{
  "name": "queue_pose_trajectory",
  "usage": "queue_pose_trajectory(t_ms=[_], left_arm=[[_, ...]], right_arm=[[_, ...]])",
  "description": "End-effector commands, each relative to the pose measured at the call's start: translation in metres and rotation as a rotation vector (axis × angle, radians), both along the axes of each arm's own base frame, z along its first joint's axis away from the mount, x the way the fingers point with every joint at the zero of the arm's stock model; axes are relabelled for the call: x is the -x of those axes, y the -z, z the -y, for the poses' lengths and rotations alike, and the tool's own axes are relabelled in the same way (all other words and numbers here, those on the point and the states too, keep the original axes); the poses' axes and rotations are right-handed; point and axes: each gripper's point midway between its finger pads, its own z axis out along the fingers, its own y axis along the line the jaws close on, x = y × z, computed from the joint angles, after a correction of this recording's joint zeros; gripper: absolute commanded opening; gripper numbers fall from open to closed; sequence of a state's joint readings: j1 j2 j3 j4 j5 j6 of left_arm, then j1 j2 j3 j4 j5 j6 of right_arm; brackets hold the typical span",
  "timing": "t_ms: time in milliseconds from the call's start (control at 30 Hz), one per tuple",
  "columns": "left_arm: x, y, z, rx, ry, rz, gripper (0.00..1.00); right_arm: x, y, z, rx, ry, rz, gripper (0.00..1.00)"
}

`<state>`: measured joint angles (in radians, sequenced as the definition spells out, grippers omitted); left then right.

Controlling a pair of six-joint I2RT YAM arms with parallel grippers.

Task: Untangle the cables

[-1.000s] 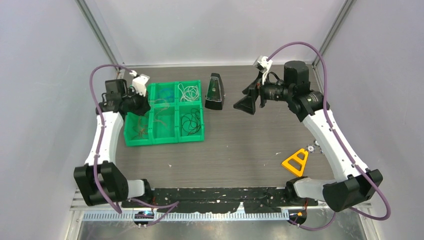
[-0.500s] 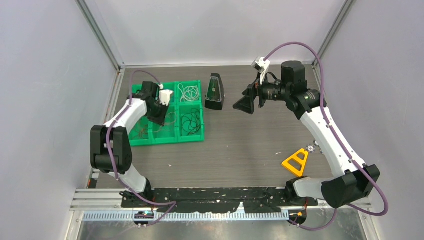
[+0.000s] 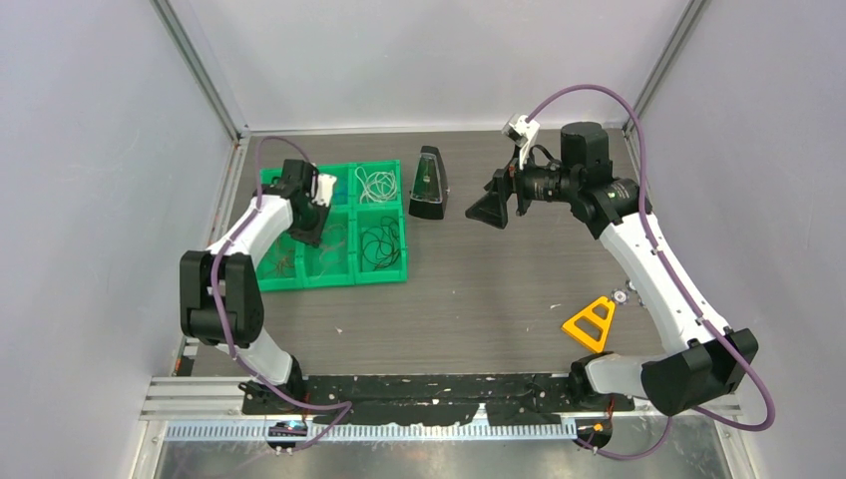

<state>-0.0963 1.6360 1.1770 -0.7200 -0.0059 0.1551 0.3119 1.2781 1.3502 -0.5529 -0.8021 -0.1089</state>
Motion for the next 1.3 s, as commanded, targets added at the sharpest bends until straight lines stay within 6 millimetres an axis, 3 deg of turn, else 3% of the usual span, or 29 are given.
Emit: queue_pose_trajectory(t_ms=[0,67,167,367,467,500,567,667,800,900,1067,1133,1267], left_arm=[[-0.014,-0.027,0.001,0.004,-0.005,0.078,0.32],[-0.013,-0.041,0.006,0.033,0.017,0.115,0.46],[-0.008,-0.063,0.015,0.079,0.070,0.161,0.57],[0.016,-0.082,0.022,0.108,0.173,0.153,0.57],[0.032,-0.093,0.041,0.216,0.259,0.165,0.60],[0.035,-0.102,0.049,0.257,0.285,0.199,0.66],[0.039,-0.130,0.061,0.314,0.318,0.308,0.97],[0.035,-0.172,0.067,0.351,0.304,0.424,1.00],[0.033,-0.214,0.069,0.369,0.280,0.385,1.00],[0.026,-0.226,0.063,0.362,0.215,0.323,0.99],[0.013,-0.202,0.046,0.342,0.101,0.251,1.00],[0.014,-0.192,0.045,0.365,0.081,0.217,1.00],[0.014,-0.187,0.047,0.381,0.096,0.226,1.00]], right_arm=[[-0.001,-0.023,0.000,-0.028,-0.003,0.081,0.95],[0.000,-0.023,0.001,-0.024,-0.002,0.086,0.95],[0.003,-0.021,0.002,-0.017,-0.005,0.089,0.95],[0.007,-0.017,0.005,-0.001,-0.009,0.095,0.95],[0.008,-0.016,0.005,0.003,-0.010,0.097,0.95],[0.008,-0.015,0.006,0.005,-0.008,0.098,0.95],[0.009,-0.014,0.008,0.012,0.002,0.099,0.95],[0.003,-0.005,0.019,0.033,0.058,0.084,0.95],[-0.016,0.032,0.055,0.121,0.195,0.064,0.95],[-0.031,0.077,0.099,0.244,0.325,0.040,0.95],[-0.044,0.131,0.158,0.289,0.515,-0.118,0.95],[-0.045,0.142,0.172,0.293,0.574,-0.159,0.95],[-0.045,0.144,0.175,0.272,0.607,-0.162,0.95]])
